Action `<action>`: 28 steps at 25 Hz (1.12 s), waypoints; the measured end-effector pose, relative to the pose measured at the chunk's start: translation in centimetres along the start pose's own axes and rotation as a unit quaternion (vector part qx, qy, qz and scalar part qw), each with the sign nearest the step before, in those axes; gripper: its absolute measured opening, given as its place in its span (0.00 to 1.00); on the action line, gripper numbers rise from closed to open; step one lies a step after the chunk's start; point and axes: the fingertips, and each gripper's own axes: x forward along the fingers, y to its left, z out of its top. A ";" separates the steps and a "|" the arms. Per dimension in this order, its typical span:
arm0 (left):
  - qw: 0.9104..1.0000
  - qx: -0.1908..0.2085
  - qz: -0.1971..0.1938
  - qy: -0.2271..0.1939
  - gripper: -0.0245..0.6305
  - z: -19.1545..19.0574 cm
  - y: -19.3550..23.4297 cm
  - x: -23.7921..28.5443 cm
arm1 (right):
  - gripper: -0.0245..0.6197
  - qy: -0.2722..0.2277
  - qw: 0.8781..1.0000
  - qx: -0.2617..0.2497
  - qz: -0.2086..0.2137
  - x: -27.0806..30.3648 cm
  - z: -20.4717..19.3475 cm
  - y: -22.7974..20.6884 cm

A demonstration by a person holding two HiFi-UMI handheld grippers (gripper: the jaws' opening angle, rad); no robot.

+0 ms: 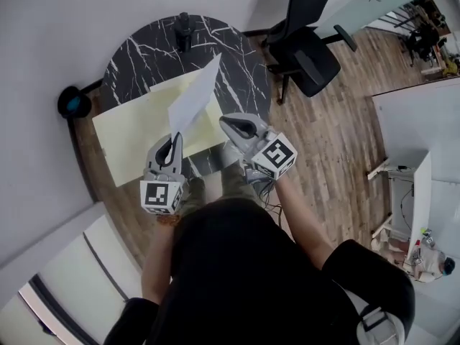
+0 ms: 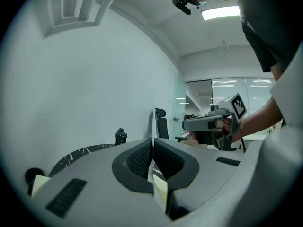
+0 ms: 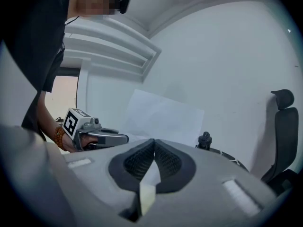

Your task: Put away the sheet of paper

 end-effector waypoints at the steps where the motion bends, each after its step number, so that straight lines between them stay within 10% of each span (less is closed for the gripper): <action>1: 1.000 -0.005 -0.007 0.006 0.06 -0.8 0.3 0.2 | 0.04 0.001 1.000 -0.001 0.001 0.1 -0.3 -0.3; 28: 0.986 -0.096 -0.073 0.119 0.06 -11.1 5.1 3.0 | 0.04 -0.004 0.998 0.027 -0.050 -1.2 -1.7 -1.7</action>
